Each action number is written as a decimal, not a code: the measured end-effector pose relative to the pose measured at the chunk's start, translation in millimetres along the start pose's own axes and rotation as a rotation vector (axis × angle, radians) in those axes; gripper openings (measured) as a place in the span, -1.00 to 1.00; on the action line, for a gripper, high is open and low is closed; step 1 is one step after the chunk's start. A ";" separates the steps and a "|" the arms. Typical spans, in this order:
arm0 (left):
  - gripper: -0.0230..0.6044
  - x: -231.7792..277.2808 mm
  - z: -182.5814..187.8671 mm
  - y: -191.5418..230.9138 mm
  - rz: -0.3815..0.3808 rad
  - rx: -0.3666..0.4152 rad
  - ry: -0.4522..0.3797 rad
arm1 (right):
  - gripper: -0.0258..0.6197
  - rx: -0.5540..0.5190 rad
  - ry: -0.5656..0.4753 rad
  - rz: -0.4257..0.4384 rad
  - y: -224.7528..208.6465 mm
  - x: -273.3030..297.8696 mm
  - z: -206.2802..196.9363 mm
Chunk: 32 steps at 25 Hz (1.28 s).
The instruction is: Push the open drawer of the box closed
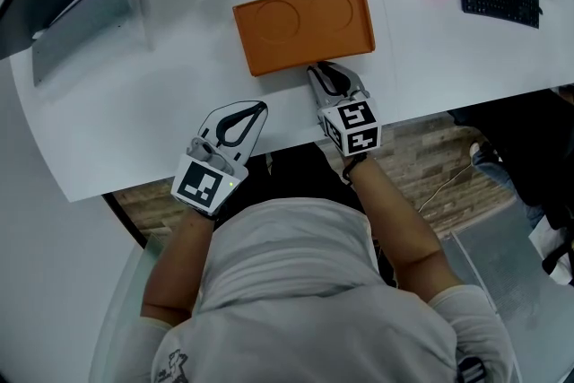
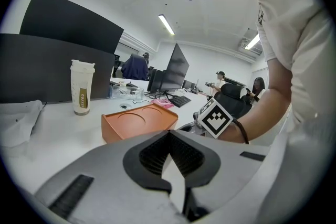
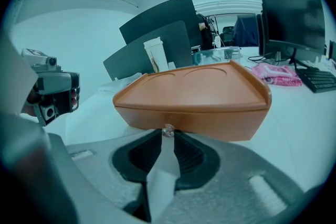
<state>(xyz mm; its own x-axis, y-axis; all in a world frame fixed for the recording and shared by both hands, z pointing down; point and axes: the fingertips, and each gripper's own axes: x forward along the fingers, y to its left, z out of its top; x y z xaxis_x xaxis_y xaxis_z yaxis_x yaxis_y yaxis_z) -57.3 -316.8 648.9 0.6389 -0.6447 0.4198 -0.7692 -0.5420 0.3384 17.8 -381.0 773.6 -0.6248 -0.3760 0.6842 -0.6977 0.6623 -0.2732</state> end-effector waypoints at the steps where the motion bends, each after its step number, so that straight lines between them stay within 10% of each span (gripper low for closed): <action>1: -0.93 -1.3 0.5 -1.1 -0.001 0.002 -0.003 | -0.68 0.001 -0.002 -0.002 -0.1 -1.2 0.2; 14: -0.93 -64.1 42.6 -31.8 -0.035 0.129 -0.085 | -0.62 -0.025 -0.108 -0.092 34.7 -77.2 27.3; 32: -0.93 -252.5 113.7 -128.4 -0.138 0.263 -0.310 | -0.65 -0.154 -0.464 -0.172 219.8 -268.4 101.6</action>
<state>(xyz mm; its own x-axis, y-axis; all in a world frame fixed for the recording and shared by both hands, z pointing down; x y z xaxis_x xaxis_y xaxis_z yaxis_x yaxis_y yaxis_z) -118.7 -145.7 403.7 0.7394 -0.6660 0.0991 -0.6731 -0.7278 0.1310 -3.4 -200.4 461.1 -0.6196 -0.7125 0.3295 -0.7662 0.6401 -0.0568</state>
